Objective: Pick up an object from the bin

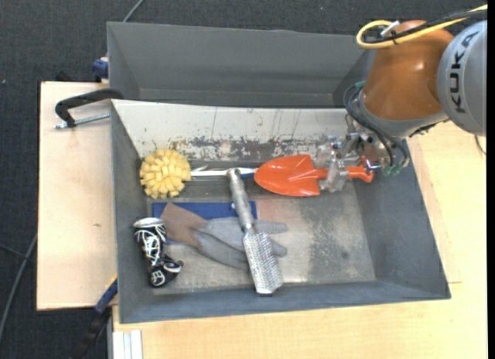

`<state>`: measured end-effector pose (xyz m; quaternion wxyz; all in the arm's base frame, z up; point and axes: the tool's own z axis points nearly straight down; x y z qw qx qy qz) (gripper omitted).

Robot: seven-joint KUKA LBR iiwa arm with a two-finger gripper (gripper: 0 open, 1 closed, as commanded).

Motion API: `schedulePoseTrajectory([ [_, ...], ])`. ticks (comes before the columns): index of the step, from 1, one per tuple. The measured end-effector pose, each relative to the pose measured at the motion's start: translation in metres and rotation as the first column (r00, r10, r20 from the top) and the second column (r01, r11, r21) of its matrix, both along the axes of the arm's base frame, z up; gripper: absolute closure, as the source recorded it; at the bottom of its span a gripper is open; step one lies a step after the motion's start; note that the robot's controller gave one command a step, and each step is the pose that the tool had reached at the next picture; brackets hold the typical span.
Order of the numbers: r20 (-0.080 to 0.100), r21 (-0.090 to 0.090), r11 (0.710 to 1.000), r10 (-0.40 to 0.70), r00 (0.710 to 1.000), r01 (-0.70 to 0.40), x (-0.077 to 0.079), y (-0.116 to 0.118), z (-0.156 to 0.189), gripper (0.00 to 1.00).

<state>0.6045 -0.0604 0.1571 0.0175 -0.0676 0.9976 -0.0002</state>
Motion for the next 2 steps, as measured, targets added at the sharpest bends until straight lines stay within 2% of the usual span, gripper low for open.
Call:
schedulePoseTrajectory([
  [1, -0.003, 0.001, 1.000, 0.000, 1.000, 0.000, -0.001, 0.000, -0.009, 1.00],
  [2, 0.010, 0.000, 1.000, 0.001, 1.000, -0.001, 0.002, 0.001, 0.025, 1.00],
])
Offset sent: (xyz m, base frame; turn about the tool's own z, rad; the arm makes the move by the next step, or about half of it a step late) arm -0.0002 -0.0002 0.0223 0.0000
